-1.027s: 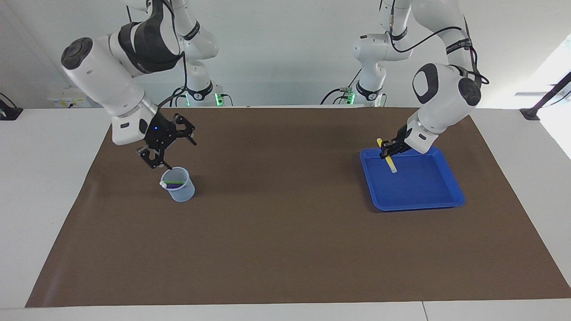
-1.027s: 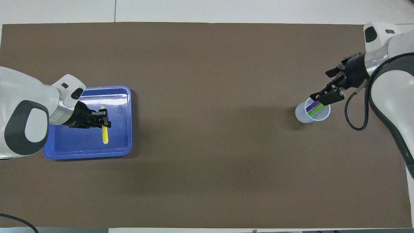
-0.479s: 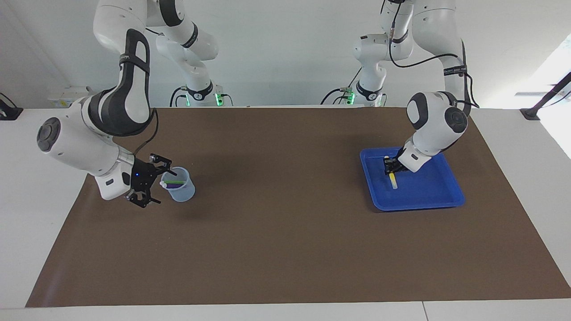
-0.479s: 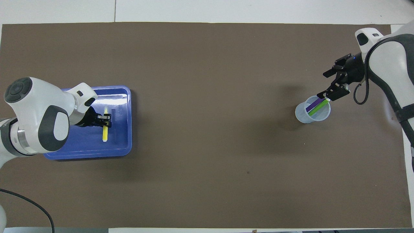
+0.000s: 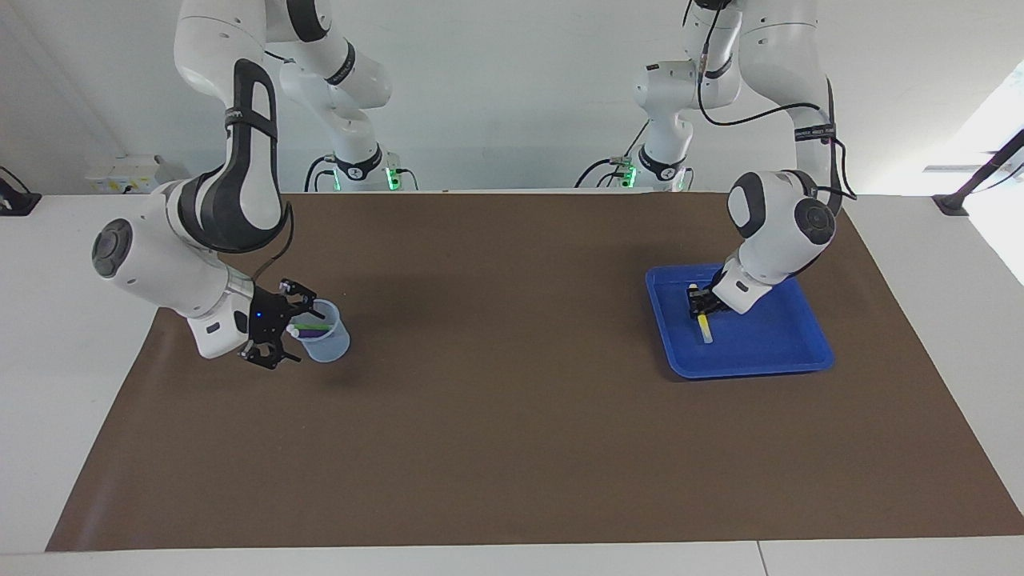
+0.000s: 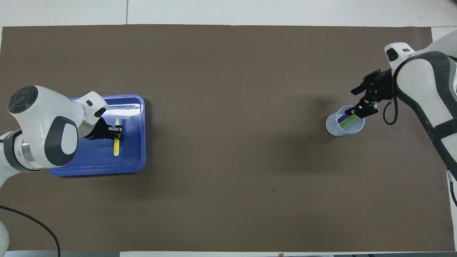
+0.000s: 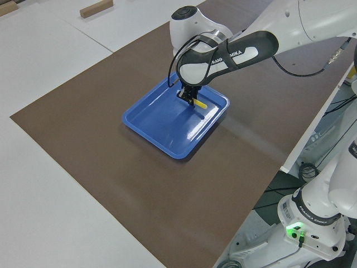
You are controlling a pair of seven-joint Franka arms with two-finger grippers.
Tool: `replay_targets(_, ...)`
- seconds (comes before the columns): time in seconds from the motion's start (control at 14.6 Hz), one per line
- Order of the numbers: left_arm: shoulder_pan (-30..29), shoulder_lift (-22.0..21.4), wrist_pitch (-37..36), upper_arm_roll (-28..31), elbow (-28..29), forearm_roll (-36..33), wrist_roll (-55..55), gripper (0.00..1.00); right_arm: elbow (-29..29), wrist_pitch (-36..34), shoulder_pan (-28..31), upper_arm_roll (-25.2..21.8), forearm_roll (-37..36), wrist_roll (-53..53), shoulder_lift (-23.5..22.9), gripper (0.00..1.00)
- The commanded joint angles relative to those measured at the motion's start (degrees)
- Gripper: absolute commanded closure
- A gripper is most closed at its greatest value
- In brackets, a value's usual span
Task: Right arm passes pens to left for tray arrangement
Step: 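Place the yellow pen in the tray while the right gripper grasps the purple pen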
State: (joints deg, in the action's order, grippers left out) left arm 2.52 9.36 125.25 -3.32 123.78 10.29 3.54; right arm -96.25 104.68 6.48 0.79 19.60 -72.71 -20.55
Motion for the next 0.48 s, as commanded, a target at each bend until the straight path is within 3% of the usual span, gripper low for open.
replay_targets(0.0,-0.24,-0.22,1.75,-0.02,1.19,-1.06,0.15,0.86,-3.94,1.58,1.95,0.44,0.88,-1.82,2.36,0.23)
replay_targets(0.14,-0.33,-0.22,2.63,-0.02,1.72,-1.06,0.07,0.82,-3.95,1.58,2.04,0.44,0.88,-1.99,2.36,0.30)
replay_targets(0.21,-0.33,-0.22,2.81,-0.02,1.90,-1.06,-0.11,0.59,-4.03,1.58,2.04,0.35,0.88,-1.91,2.45,0.31)
replay_targets(0.27,-0.24,-0.22,2.81,-0.02,1.99,-1.06,-0.28,0.27,-4.12,1.49,2.04,0.35,0.88,-1.90,2.45,0.32)
replay_targets(0.41,-0.24,-0.22,2.81,-0.02,1.99,-1.06,-0.46,0.25,-4.12,1.49,2.04,0.35,0.88,-1.90,2.45,0.40)
